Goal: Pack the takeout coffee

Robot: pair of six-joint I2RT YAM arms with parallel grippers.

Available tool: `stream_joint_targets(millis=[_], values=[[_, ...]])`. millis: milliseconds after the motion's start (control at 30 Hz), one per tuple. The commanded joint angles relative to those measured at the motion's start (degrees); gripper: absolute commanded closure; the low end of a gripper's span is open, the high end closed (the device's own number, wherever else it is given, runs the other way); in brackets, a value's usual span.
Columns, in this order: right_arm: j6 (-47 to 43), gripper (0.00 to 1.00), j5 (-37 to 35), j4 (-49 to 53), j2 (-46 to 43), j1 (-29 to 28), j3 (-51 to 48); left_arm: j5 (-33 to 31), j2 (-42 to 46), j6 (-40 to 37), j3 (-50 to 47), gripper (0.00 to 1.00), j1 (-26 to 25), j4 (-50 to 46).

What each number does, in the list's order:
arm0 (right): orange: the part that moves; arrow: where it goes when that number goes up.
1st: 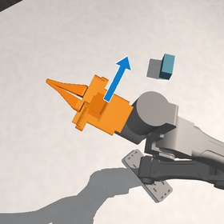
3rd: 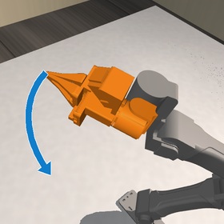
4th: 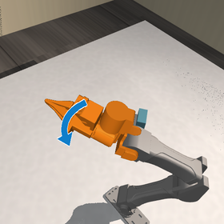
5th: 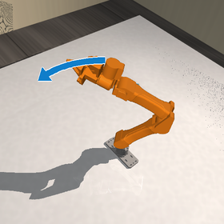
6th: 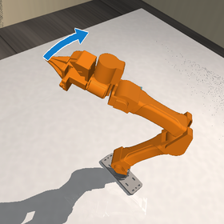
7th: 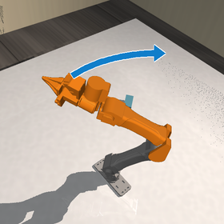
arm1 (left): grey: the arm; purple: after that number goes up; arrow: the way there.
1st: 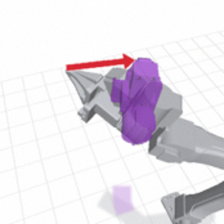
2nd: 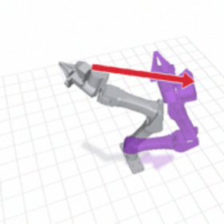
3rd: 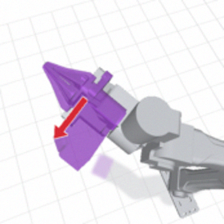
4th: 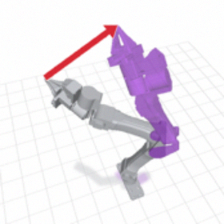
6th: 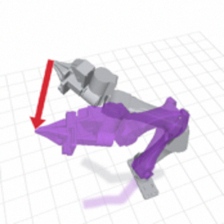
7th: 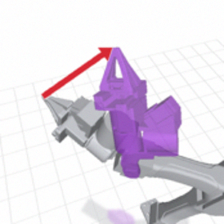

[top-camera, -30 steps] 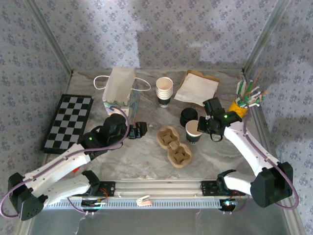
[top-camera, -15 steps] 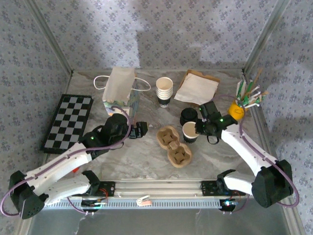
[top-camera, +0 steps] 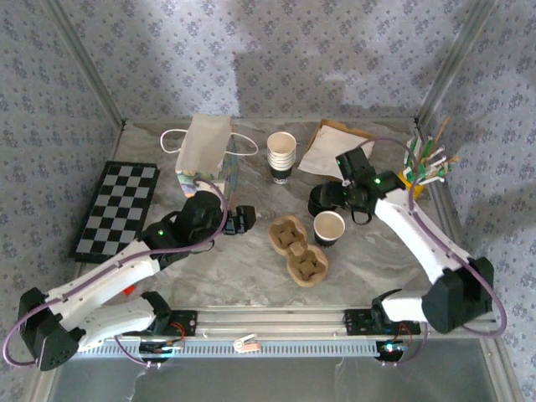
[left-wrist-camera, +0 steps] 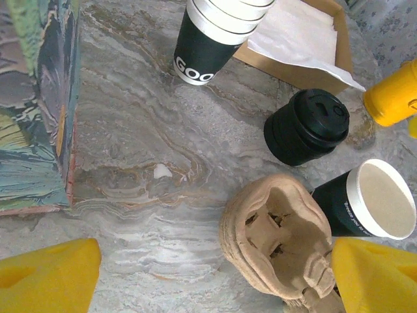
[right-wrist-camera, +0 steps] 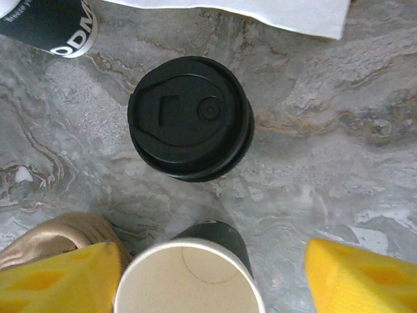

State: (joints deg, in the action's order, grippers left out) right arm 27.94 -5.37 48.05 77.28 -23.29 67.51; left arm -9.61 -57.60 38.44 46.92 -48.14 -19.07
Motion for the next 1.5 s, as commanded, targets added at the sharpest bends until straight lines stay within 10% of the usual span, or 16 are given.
stream_joint_targets(millis=[0, 333, 1467], values=[[-1.53, 0.17, -0.38, 2.27, 4.76, -0.35, 3.74, 0.54, -1.87, -0.8, 3.64, 0.08, -0.46, 0.78], [-0.91, 0.04, -3.42, 1.74, 17.9, -0.71, 10.69, 0.43, -6.0, -0.85, 4.77, 0.08, -0.5, 3.25], [-0.62, 0.25, -3.31, 2.18, 26.14, -0.69, 16.95, -1.47, -7.62, -1.42, 5.73, 0.05, -0.47, 2.37]])
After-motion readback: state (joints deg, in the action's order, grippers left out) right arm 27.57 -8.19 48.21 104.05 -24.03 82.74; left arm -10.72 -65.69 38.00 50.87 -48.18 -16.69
